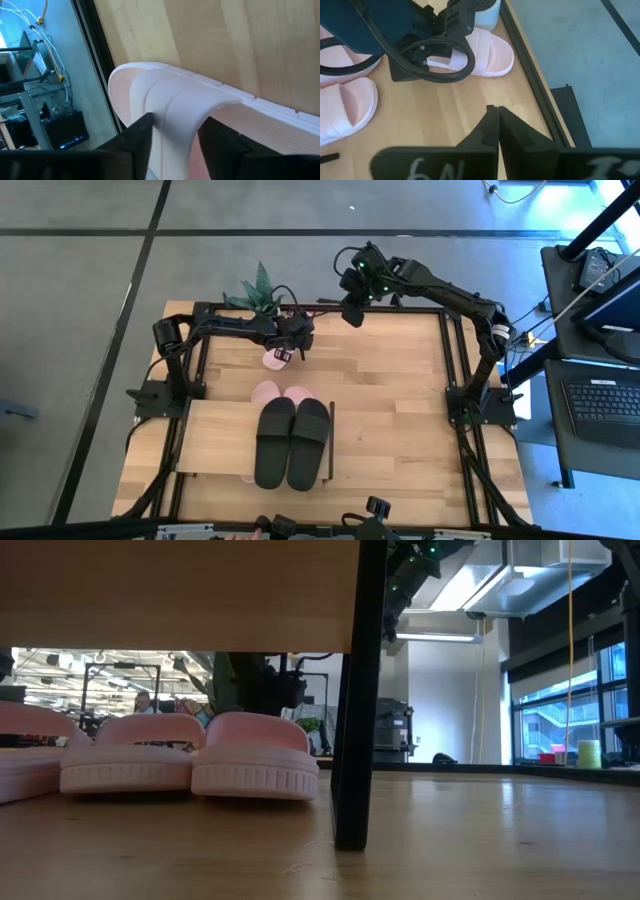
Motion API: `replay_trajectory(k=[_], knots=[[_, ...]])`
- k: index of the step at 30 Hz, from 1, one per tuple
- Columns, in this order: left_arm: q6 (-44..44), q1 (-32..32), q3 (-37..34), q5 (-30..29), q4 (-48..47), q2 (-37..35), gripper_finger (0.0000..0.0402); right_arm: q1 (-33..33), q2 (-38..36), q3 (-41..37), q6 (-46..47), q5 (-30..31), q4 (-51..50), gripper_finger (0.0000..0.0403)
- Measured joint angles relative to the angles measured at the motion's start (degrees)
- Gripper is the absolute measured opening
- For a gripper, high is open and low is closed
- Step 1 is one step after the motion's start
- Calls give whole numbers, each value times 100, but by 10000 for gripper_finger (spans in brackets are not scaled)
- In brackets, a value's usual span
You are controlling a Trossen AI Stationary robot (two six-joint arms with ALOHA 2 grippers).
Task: Pick and place slides into the shelf
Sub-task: Put the pink slide under the shelf
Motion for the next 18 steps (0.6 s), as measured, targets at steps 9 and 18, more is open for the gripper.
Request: replay_trajectory(k=[9,18], knots=[[-187,-1,0,4,12,0,28,0,0,0,1,0,0,6],[-98,-305,2,-618,-201,-159,6,0,0,0,168,-1,-92,6]])
